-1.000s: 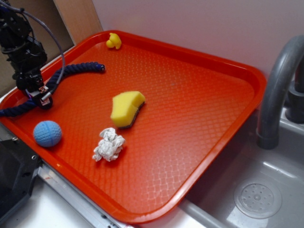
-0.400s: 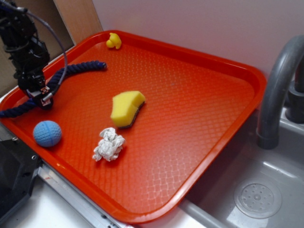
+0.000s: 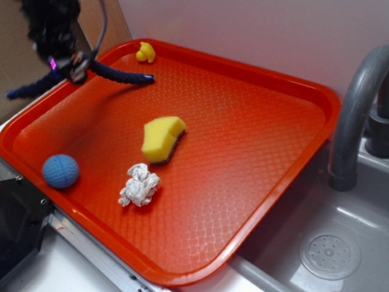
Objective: Grab the blue rope.
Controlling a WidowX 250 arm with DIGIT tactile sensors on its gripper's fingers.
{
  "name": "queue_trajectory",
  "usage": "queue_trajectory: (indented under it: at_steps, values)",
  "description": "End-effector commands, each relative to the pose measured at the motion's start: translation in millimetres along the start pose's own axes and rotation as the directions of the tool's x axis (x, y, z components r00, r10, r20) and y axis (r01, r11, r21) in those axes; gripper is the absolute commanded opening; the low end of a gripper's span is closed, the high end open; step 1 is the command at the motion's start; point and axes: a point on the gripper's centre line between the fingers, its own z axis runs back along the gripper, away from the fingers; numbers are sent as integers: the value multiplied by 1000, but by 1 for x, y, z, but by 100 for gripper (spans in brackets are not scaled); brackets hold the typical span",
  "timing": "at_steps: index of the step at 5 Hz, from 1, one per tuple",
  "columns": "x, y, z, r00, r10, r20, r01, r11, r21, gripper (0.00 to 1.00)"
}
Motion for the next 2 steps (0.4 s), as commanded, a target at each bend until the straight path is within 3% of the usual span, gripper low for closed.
queue_trajectory:
  at_steps: [1, 2]
  values:
    - [19, -32, 94, 990, 29, 138, -7, 988, -155, 0]
    - [21, -24, 77, 997, 32, 64, -16, 973, -229, 0]
